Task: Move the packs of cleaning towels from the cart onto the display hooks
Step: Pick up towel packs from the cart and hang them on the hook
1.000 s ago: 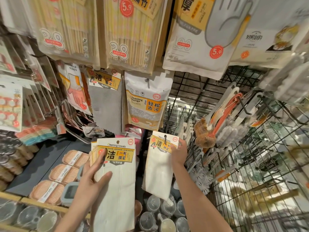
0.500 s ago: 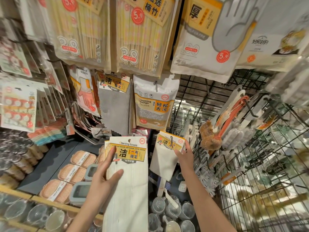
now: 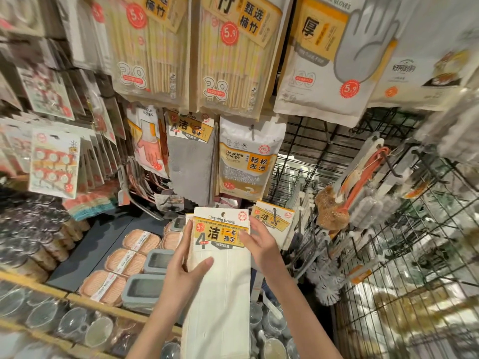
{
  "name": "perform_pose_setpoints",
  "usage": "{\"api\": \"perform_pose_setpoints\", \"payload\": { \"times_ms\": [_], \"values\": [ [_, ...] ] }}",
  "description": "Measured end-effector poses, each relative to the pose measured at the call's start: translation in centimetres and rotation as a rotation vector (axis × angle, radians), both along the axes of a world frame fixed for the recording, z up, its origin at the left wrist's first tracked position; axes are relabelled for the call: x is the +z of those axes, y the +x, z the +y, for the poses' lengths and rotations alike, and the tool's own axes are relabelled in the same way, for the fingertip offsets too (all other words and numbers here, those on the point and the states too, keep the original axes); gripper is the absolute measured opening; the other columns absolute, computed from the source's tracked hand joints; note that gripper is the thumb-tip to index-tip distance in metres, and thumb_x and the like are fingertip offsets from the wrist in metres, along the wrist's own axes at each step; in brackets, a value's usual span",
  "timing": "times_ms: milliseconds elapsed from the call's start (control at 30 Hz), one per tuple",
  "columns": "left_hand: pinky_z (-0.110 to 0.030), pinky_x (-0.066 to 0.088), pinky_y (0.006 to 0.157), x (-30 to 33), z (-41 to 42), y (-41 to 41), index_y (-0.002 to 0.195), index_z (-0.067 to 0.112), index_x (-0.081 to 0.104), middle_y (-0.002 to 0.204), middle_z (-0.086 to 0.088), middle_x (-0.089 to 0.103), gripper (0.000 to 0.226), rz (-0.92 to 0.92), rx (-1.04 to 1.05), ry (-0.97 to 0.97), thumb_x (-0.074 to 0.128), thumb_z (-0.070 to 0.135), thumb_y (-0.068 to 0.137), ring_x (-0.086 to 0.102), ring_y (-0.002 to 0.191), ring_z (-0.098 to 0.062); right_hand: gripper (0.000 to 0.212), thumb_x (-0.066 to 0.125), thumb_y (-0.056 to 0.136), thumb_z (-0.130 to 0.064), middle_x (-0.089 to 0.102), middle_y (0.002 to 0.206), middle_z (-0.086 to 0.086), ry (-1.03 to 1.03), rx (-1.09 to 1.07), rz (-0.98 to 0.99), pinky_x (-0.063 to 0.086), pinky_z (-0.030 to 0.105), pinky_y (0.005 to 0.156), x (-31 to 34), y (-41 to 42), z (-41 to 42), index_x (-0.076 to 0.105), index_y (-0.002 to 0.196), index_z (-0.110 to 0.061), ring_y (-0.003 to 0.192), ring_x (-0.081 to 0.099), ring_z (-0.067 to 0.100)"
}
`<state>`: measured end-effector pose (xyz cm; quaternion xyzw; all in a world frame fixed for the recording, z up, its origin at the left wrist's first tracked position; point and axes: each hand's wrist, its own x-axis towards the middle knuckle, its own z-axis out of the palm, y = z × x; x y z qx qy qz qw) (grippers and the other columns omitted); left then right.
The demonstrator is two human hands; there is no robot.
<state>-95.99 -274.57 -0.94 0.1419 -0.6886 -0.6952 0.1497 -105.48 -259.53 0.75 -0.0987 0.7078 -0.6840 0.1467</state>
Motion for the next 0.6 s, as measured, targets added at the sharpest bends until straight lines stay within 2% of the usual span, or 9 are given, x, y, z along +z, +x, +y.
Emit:
{"api": "perform_pose_setpoints", "payload": {
  "times_ms": [67,200,267,300,367,433,500,600],
  "values": [
    [-0.026,0.043,0.102,0.1,0.2,0.1,0.13,0.055,0.032,0.135,0.029,0.045,0.084,-0.005,0.018,0.001,0.067,-0.004,0.082,0.044,0.13,-0.004,0.043,0.063,0.089,-0.011,0.065,0.118,-0.005,0.044,0.004,0.042,0.049,0.015,0.086,0.3,0.5,0.0,0.048,0.128,-0.022,0.107,0.061,0.004],
    [-0.036,0.039,0.108,0.1,0.3,0.1,0.131,0.056,0.03,0.138,0.026,0.044,0.086,-0.021,0.049,-0.002,0.069,-0.003,0.081,0.043,0.13,-0.005,0.047,0.067,0.085,-0.008,0.063,0.112,-0.012,0.082,-0.019,0.097,0.044,0.003,0.074,0.9,1.1,0.3,0.047,0.121,-0.03,0.095,0.06,-0.012],
    [-0.037,0.042,0.106,-0.1,0.3,0.0,0.132,0.055,0.032,0.14,0.022,0.044,0.086,-0.026,0.051,0.018,0.07,-0.002,0.081,0.046,0.128,-0.005,0.049,0.069,0.084,-0.008,0.06,0.115,-0.011,0.112,-0.046,0.131,0.042,0.002,0.076,1.1,1.2,0.6,0.047,0.12,-0.032,0.097,0.058,-0.01],
    [-0.034,0.044,0.103,-0.2,0.3,-0.1,0.133,0.054,0.033,0.141,0.02,0.045,0.085,-0.024,0.052,0.027,0.07,-0.002,0.081,0.048,0.126,-0.003,0.05,0.07,0.083,-0.009,0.058,0.118,-0.007,0.126,-0.057,0.147,0.042,0.003,0.077,1.2,1.2,0.6,0.048,0.121,-0.03,0.101,0.057,-0.004],
    [-0.018,0.05,0.09,-0.5,0.3,-0.1,0.13,0.056,0.035,0.137,0.022,0.048,0.085,-0.017,0.05,0.051,0.07,-0.003,0.08,0.052,0.117,0.007,0.051,0.072,0.081,-0.009,0.056,0.122,-0.002,0.154,-0.08,0.169,0.042,0.002,0.079,1.3,1.2,0.8,0.05,0.126,-0.022,0.107,0.055,0.01],
    [-0.008,0.049,0.077,-0.8,0.3,-0.3,0.126,0.059,0.036,0.131,0.027,0.049,0.086,-0.015,0.048,0.081,0.07,-0.003,0.08,0.054,0.108,0.015,0.049,0.071,0.081,-0.006,0.058,0.118,-0.001,0.15,-0.083,0.17,0.042,0.002,0.075,1.4,1.1,1.0,0.051,0.124,-0.018,0.103,0.057,0.007],
    [-0.004,0.047,0.075,-1.0,0.3,-0.4,0.126,0.058,0.035,0.128,0.031,0.048,0.086,-0.013,0.053,0.085,0.071,-0.004,0.079,0.052,0.105,0.02,0.045,0.069,0.081,-0.002,0.06,0.109,-0.006,0.129,-0.071,0.149,0.043,0.002,0.07,1.4,1.0,1.2,0.051,0.118,-0.018,0.095,0.059,-0.002],
    [-0.007,0.046,0.082,-1.1,0.3,-0.4,0.129,0.056,0.035,0.125,0.036,0.046,0.087,-0.018,0.056,0.086,0.072,-0.003,0.078,0.05,0.105,0.023,0.039,0.069,0.08,0.0,0.063,0.102,-0.005,0.127,-0.09,0.163,0.048,0.009,0.068,1.3,0.7,1.3,0.051,0.11,-0.018,0.092,0.062,0.008]
  ]
}}
